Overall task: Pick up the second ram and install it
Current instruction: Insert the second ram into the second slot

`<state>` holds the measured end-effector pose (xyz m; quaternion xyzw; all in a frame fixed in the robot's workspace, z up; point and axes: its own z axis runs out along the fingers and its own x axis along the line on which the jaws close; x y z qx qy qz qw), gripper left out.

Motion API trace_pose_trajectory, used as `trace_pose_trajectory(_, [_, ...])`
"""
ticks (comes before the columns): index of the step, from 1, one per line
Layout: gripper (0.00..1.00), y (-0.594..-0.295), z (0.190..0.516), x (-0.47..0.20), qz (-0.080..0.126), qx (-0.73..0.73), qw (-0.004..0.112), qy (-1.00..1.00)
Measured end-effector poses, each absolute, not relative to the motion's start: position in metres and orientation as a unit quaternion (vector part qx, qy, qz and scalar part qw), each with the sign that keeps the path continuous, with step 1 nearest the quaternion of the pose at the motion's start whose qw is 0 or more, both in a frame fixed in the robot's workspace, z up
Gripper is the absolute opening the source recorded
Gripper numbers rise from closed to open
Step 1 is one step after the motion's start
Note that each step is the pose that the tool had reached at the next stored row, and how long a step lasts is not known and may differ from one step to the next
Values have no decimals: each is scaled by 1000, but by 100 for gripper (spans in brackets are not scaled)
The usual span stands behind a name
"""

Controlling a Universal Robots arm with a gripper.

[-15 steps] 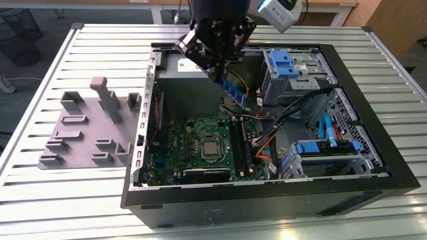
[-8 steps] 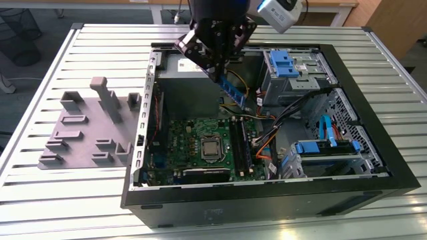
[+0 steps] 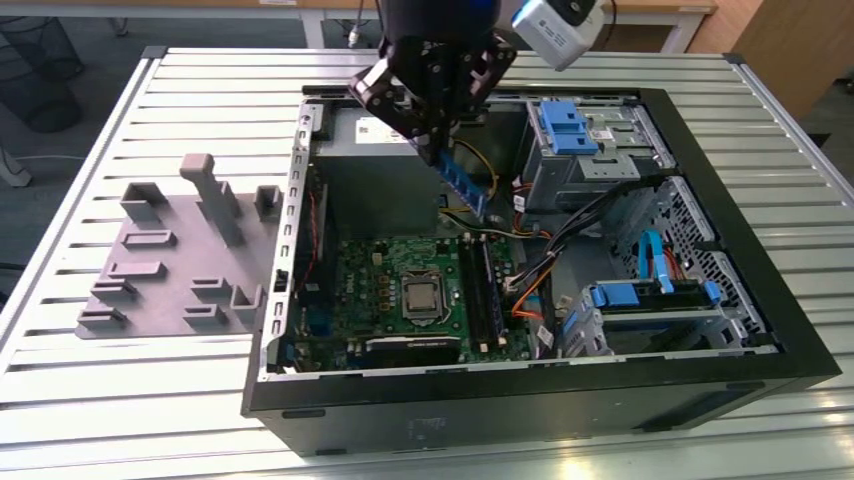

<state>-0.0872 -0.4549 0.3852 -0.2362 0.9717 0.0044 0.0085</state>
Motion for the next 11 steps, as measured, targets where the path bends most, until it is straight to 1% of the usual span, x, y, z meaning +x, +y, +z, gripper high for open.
trace_pose_trajectory(11, [14,-455,383,-87,3,-140,9,990])
